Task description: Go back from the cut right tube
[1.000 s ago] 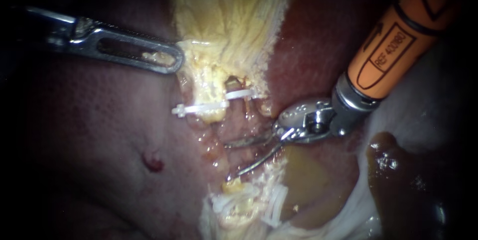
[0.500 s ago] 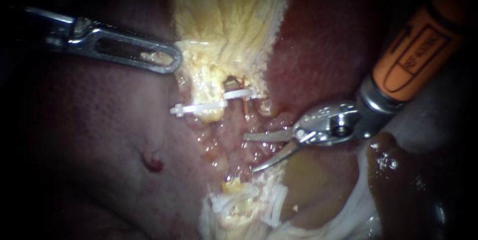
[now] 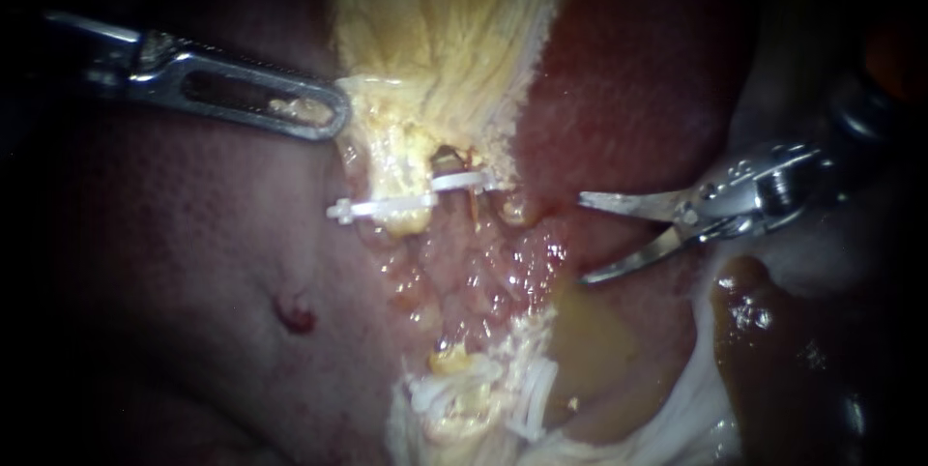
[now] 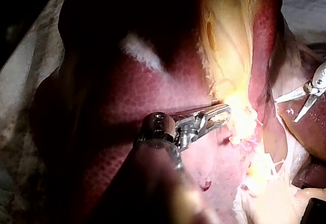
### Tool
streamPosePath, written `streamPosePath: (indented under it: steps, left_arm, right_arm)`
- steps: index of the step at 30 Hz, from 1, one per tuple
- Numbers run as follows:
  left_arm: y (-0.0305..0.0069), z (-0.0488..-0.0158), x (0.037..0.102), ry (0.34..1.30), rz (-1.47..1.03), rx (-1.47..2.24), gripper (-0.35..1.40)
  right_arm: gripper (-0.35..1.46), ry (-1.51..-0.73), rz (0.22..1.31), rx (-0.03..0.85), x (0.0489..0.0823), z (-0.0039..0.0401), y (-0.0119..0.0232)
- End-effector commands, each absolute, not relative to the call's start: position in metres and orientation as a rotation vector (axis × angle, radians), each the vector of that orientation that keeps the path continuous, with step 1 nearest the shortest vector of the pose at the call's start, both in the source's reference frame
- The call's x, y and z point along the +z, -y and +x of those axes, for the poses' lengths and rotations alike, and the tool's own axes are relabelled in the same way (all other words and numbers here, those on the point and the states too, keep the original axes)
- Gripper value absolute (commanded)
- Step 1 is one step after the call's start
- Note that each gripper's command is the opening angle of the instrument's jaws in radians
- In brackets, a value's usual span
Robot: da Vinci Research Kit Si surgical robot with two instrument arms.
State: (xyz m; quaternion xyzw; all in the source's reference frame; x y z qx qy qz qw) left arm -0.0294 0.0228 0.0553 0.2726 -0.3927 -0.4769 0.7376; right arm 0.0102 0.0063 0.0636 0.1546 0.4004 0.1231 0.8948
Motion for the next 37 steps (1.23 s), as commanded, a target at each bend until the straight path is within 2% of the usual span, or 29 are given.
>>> streamPosePath:
  steps: [1,8,22,37]
  left_arm:
    - [-0.0228,-0.0295,0.0554,0.862,0.597,-1.048,-0.35]
    - [-0.0225,-0.0306,0.0568,0.863,0.601,-1.042,-0.35]
    - [-0.0211,-0.0359,0.0619,0.865,0.658,-0.993,-0.35]
    - [-0.0206,-0.0362,0.0626,0.866,0.663,-0.981,-0.35]
  right_arm:
    - [1.43,-0.829,0.324,0.258,0.0636,0.0102,-0.0063]
    - [1.43,-0.829,0.324,0.258,0.0636,0.0101,-0.0063]
    - [1.43,-0.830,0.328,0.255,0.0635,0.0099,-0.0062]
    - [1.45,-0.835,0.339,0.244,0.0634,0.0099,-0.0062]
